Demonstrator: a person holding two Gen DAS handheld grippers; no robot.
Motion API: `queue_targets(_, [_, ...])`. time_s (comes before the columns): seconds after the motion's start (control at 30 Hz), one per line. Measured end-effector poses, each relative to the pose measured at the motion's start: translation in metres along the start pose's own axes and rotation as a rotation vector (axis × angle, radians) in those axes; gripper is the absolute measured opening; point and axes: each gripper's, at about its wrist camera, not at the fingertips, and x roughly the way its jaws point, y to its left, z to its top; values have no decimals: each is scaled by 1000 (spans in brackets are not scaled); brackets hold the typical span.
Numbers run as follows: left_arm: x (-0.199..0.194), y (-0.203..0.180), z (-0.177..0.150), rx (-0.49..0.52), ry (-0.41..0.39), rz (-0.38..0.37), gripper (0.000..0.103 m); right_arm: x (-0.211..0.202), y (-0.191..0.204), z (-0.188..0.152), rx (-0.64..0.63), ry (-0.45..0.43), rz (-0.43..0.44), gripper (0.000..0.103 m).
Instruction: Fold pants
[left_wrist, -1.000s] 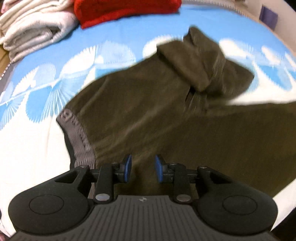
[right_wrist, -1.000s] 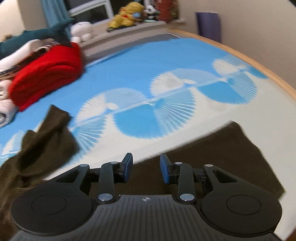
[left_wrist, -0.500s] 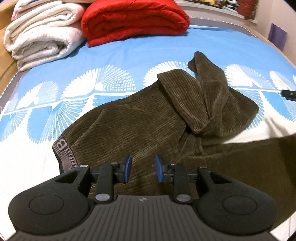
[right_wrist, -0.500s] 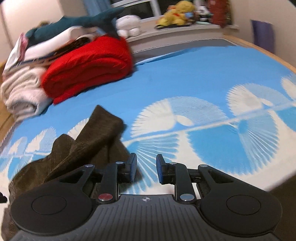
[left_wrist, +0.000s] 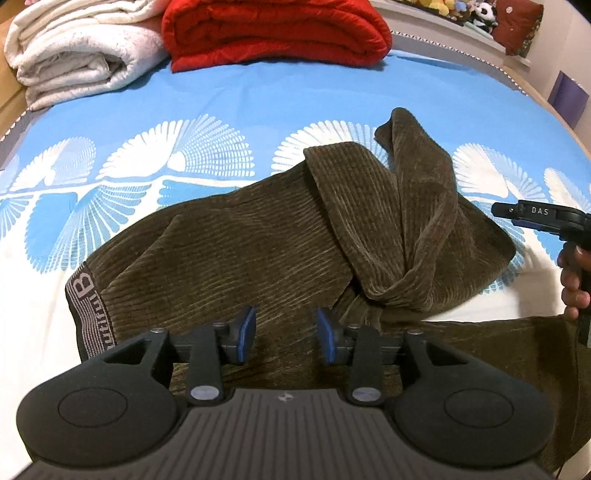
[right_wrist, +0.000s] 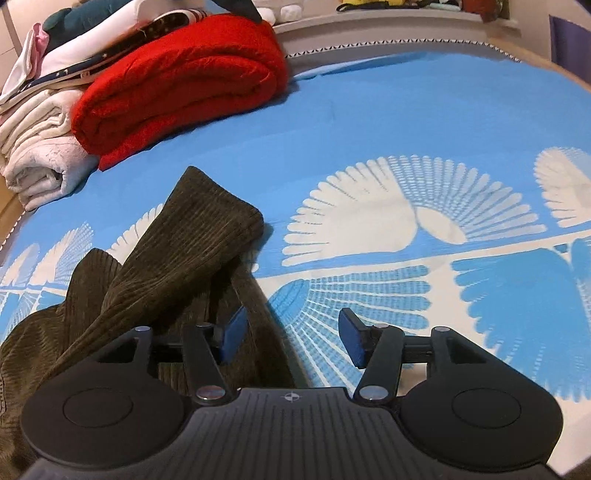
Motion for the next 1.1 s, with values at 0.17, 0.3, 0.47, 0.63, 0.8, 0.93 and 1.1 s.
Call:
queue_targets(0.17, [9, 2, 2, -17, 18, 13, 41, 18, 18, 2, -61, 32, 39, 58])
queue_targets(0.3, [9, 1, 4, -9, 12, 13, 41, 31, 27, 2, -86, 52, 54, 58])
queue_targets(0.47, [14, 0, 3, 5, 24, 27, 43, 44, 32, 3, -119, 55, 35, 58])
queue_targets(0.63, [17, -1, 4, 8, 29, 38, 43, 50, 38, 0, -171, 33, 38, 32])
queue_targets(0.8, [17, 0, 11, -20, 30, 31, 43, 31, 57, 5, -265, -49, 9, 12])
queue_targets(0.93, [11, -1, 18, -41, 4, 5, 43, -34, 49, 32, -50, -215, 55, 12])
queue_targets(1.1, [11, 1, 21, -55, 9, -11, 43, -131, -21, 1, 686, -483, -338, 13])
